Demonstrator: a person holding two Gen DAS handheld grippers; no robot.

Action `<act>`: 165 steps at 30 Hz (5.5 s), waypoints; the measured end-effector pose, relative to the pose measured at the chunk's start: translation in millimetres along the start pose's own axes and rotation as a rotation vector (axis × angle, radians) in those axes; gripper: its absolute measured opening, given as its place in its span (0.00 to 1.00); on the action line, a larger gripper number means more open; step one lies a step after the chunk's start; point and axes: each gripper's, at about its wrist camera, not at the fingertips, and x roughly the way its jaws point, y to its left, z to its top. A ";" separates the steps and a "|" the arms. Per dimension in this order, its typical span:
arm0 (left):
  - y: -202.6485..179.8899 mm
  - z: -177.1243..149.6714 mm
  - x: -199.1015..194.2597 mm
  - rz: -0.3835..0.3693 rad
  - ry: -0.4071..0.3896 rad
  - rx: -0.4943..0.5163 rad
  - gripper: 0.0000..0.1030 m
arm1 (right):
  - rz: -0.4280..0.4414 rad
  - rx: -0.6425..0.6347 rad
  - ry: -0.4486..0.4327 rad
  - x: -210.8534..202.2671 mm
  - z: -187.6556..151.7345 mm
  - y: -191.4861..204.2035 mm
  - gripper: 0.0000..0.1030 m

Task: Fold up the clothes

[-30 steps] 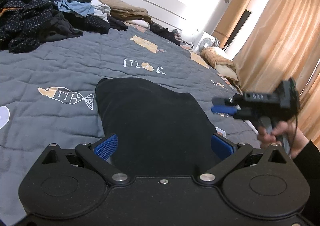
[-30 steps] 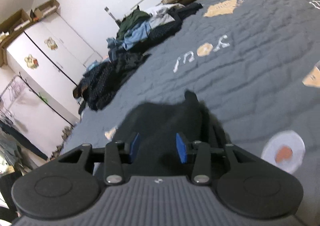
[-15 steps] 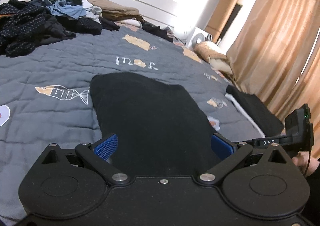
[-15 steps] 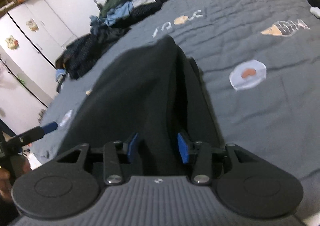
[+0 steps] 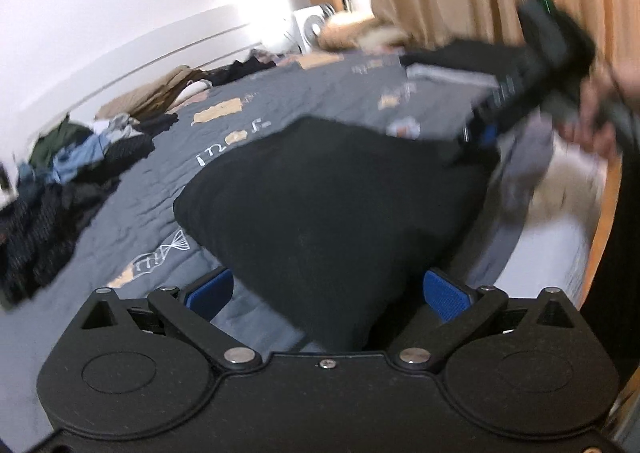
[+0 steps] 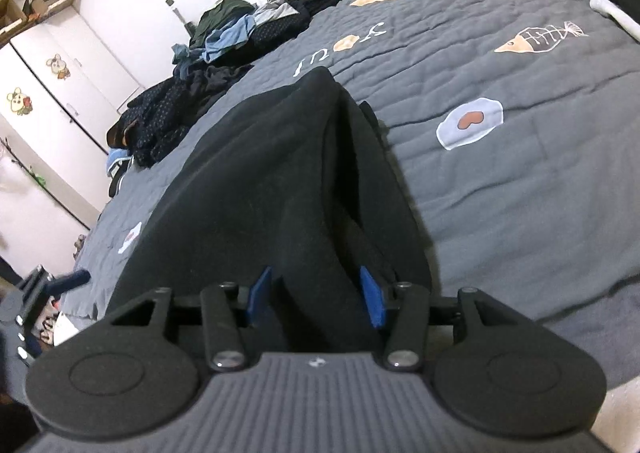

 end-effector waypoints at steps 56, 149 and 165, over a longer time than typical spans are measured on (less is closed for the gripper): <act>101.3 4.9 -12.3 -0.182 -0.176 -0.774 0.93 | -0.038 0.025 -0.276 -49.4 -33.5 24.6 0.56; 63.6 46.1 -67.2 0.141 -0.038 -0.849 1.00 | 0.077 -0.057 0.027 -74.1 31.5 14.5 0.68; 145.3 4.9 31.8 -0.053 0.032 -1.013 1.00 | 0.205 0.111 0.209 -7.6 24.3 -74.9 0.69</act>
